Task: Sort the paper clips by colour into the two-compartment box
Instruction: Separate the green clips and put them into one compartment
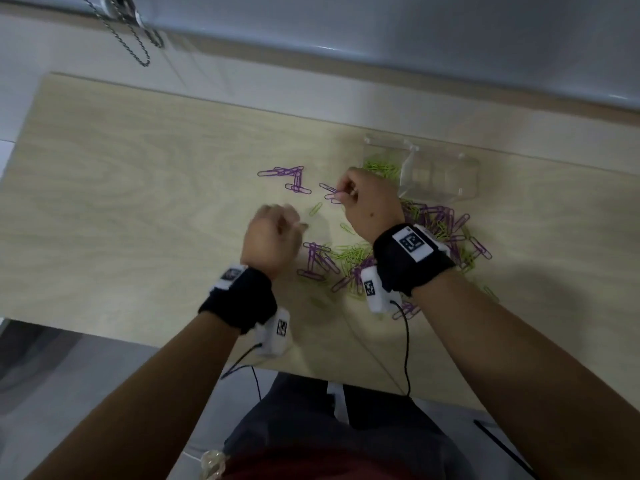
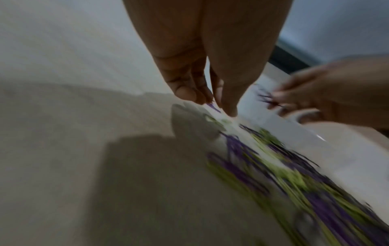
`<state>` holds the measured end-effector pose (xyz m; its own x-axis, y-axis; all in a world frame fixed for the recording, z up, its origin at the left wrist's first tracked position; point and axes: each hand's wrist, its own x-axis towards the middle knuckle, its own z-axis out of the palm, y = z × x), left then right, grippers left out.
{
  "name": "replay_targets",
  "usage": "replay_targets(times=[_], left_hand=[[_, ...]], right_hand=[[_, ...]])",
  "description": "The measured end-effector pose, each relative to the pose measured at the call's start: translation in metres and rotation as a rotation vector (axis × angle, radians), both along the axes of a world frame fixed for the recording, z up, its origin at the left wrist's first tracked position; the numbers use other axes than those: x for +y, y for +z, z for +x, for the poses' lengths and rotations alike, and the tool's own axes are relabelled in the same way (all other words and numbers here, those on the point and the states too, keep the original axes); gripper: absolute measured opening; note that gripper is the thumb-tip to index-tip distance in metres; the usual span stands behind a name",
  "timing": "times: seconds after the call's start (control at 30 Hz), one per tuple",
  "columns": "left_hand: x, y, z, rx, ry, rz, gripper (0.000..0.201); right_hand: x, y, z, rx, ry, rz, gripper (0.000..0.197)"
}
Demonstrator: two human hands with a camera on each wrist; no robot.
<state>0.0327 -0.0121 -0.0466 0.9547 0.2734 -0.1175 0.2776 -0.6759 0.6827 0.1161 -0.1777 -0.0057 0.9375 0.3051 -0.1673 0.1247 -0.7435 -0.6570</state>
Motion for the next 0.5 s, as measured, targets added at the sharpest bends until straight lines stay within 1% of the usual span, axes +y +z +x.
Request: replay_targets(times=[0.07, 0.13, 0.17, 0.27, 0.33, 0.43, 0.5], left_hand=[[-0.011, -0.007, -0.015, 0.074, -0.171, -0.015, 0.022], [-0.016, -0.011, -0.017, 0.151, -0.298, -0.003, 0.032], [-0.017, -0.011, -0.015, 0.153, -0.319, 0.011, 0.031], [-0.014, -0.011, -0.007, 0.127, -0.333, 0.026, 0.022], [-0.013, -0.01, -0.004, 0.121, -0.34, 0.0, 0.016], [-0.012, -0.009, -0.002, 0.125, -0.344, -0.006, 0.013], [-0.011, -0.006, 0.0, 0.13, -0.346, 0.003, 0.015]], right_hand=[[0.006, -0.001, 0.002, -0.003, 0.1, -0.099, 0.007], [0.005, -0.003, -0.005, 0.049, 0.188, -0.192, 0.016], [0.003, -0.004, -0.013, 0.085, 0.218, -0.213, 0.018], [-0.002, -0.007, -0.041, 0.15, 0.268, -0.247, 0.006], [0.0, -0.011, -0.059, 0.143, 0.283, -0.321, 0.012], [0.004, -0.023, -0.077, 0.119, 0.242, -0.4, 0.017], [0.002, -0.029, -0.082, 0.107, 0.189, -0.356, 0.011]])
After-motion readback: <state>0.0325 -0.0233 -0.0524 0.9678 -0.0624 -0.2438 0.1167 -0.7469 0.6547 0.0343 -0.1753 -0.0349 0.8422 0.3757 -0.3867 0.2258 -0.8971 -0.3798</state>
